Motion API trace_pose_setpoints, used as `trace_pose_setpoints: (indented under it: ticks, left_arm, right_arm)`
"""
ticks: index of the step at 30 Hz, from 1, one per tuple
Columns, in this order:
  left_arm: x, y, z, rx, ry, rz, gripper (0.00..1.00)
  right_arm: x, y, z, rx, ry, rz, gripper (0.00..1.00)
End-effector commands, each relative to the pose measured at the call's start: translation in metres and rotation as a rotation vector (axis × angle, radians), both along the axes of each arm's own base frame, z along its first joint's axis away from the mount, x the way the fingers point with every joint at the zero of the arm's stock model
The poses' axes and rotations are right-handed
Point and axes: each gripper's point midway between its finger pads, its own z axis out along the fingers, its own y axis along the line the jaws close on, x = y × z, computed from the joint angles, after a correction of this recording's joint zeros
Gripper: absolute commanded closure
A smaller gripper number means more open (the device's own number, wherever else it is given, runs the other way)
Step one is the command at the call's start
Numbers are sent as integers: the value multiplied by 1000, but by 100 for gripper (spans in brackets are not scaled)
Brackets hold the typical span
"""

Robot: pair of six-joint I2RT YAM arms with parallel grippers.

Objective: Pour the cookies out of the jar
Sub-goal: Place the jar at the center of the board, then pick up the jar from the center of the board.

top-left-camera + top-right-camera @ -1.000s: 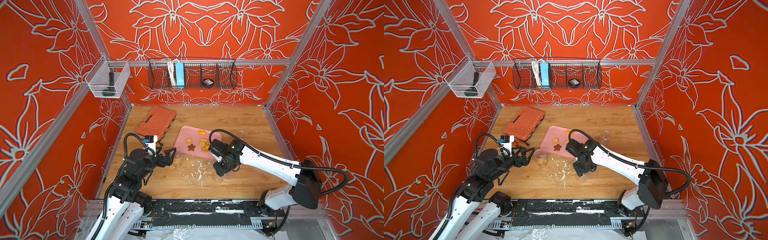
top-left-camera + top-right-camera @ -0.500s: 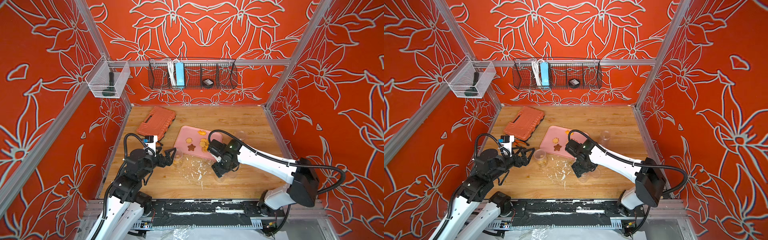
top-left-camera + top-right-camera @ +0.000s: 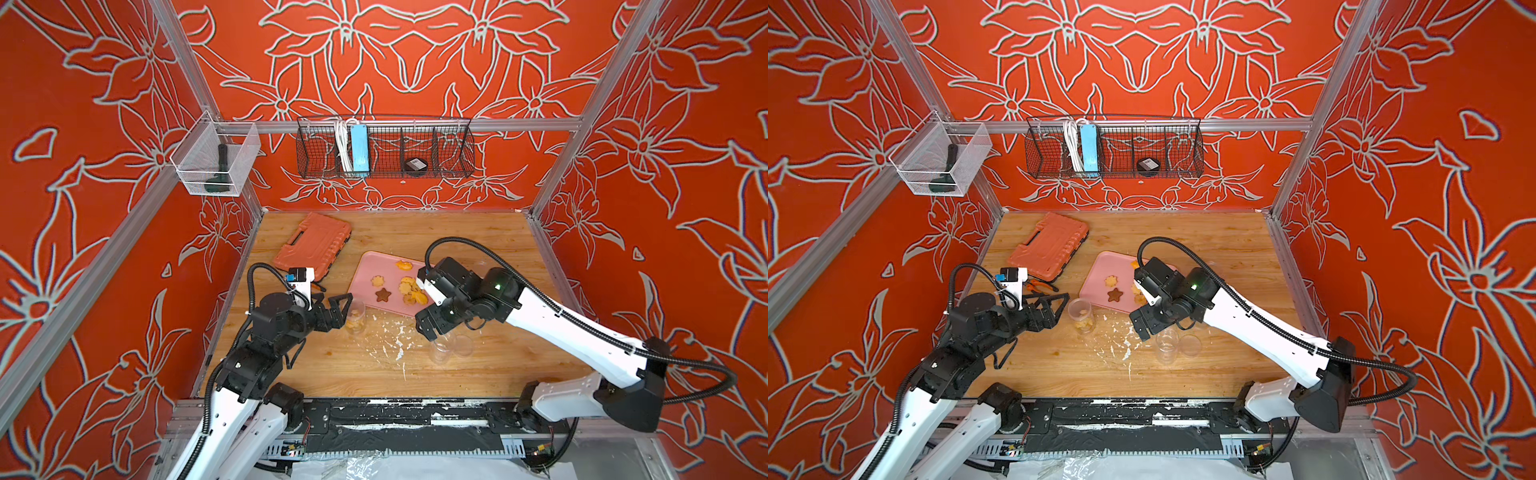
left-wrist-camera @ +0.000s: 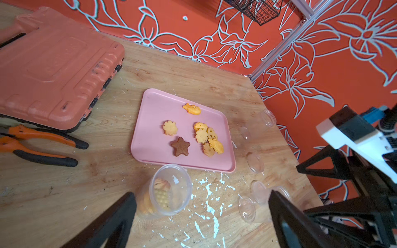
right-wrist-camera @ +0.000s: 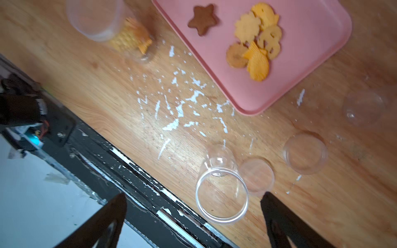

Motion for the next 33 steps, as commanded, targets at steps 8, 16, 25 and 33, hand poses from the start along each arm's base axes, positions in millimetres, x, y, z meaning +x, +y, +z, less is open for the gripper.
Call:
trace_pose_setpoints:
  ticks: [8,16,25,33]
  left_arm:
    - [-42,27,22,-253,122,191,3]
    - [-73,49,40,-285,33,244,3]
    - [-83,53,44,-248,15,238,3]
    - [-85,56,46,-228,3,241,3]
  right_arm:
    - [7,106,-5,-17,-9,209,1]
    - [18,173,-24,-23,-33,268,1]
    - [39,184,-59,-161,-26,226,1]
    - [47,193,-83,-209,-14,216,2]
